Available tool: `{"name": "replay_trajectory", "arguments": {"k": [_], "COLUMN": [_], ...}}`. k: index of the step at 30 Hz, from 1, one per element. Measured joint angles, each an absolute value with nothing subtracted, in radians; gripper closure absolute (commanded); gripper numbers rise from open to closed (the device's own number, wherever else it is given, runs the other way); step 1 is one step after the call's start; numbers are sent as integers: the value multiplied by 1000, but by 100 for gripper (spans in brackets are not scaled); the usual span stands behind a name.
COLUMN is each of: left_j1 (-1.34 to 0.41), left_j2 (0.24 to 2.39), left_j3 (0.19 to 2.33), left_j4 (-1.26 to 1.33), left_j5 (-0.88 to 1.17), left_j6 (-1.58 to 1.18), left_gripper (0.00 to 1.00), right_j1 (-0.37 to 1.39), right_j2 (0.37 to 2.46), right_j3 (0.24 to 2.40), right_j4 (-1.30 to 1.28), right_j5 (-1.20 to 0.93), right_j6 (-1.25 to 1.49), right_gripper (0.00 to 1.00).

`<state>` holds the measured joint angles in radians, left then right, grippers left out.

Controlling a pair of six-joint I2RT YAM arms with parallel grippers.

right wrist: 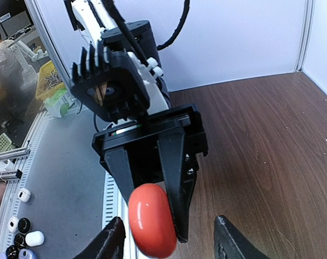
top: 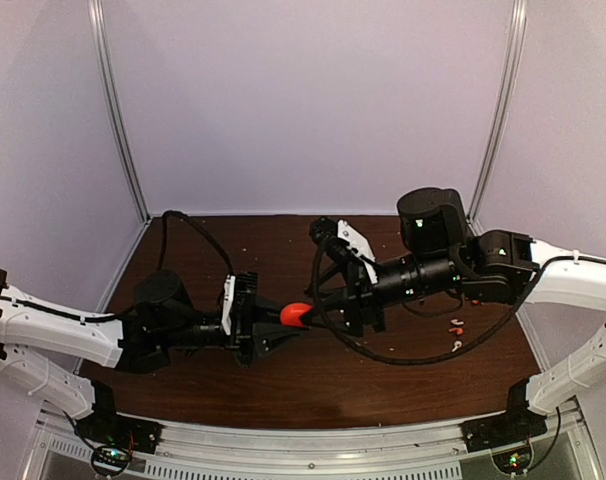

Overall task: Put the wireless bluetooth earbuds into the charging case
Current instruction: Pass from the right arm to the left

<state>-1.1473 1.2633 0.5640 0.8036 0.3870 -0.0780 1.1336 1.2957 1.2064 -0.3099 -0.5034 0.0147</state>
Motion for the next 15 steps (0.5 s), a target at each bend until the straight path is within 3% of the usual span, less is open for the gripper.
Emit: {"name": "replay_trajectory", "arguments": {"k": [15], "left_j1": [-1167], "left_j2": [1205], "left_j3": [539], "left_j4": [794], "left_j5": [348], "left_j6": [-78], "left_gripper": [100], "right_j1": [1154], "right_j2": [1325], "right_j3": [1221], "right_j4": [-299], "right_j5": [-480], "right_j6": [70], "right_gripper": [41]}}
